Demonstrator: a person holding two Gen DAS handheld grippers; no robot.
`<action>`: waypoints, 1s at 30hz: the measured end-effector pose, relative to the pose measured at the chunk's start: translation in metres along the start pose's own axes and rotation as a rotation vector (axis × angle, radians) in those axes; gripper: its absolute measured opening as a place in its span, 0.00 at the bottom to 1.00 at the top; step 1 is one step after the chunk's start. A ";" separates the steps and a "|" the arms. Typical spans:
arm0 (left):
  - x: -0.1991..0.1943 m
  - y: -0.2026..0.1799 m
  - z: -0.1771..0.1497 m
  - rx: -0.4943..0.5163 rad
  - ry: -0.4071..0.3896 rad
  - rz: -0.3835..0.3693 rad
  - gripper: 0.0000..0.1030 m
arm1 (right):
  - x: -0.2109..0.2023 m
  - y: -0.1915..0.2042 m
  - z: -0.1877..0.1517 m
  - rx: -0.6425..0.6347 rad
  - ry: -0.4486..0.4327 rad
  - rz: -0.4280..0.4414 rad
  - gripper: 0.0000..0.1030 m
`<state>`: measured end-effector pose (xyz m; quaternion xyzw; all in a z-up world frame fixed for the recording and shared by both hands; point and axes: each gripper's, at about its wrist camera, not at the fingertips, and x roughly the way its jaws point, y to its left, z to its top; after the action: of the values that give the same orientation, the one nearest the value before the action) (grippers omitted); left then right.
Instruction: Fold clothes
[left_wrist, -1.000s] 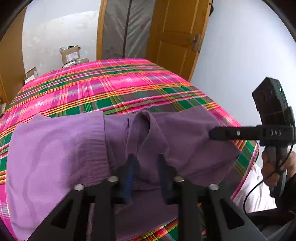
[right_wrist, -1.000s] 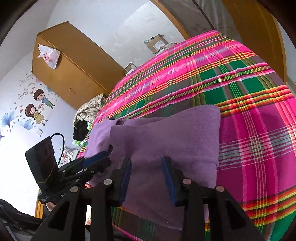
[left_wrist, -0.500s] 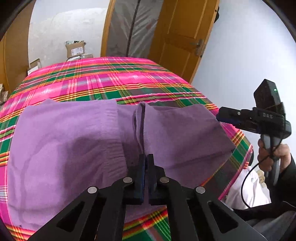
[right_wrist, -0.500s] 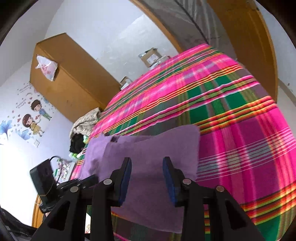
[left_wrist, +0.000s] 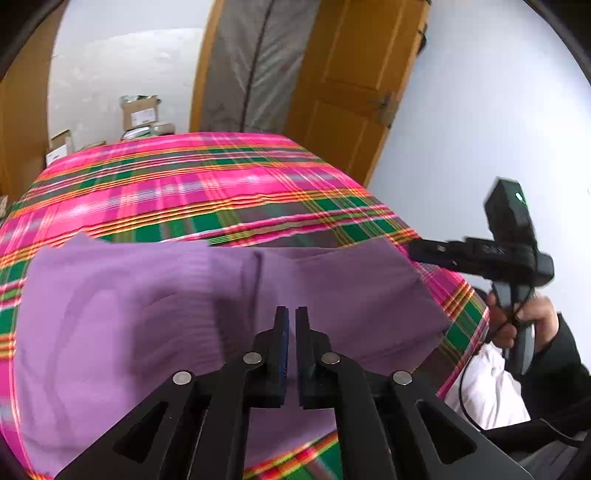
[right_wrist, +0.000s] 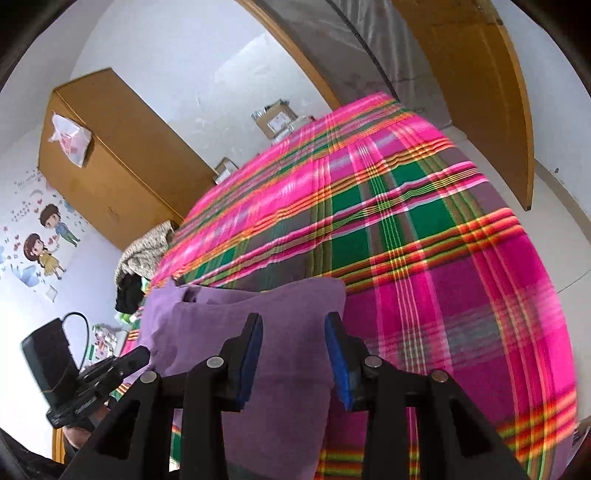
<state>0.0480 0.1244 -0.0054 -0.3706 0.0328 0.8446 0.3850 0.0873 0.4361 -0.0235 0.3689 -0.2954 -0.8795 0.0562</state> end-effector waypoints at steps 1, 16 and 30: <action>0.006 -0.002 0.001 0.007 0.013 -0.006 0.04 | 0.005 -0.004 0.003 0.016 0.011 -0.004 0.36; 0.037 -0.003 -0.009 -0.008 0.115 -0.014 0.05 | 0.046 -0.029 0.033 0.109 0.066 0.026 0.15; 0.057 0.013 0.026 -0.048 0.088 0.104 0.19 | -0.021 -0.035 -0.043 0.076 0.108 0.114 0.22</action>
<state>-0.0008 0.1602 -0.0263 -0.4144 0.0485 0.8468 0.3300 0.1360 0.4506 -0.0536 0.4004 -0.3457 -0.8417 0.1080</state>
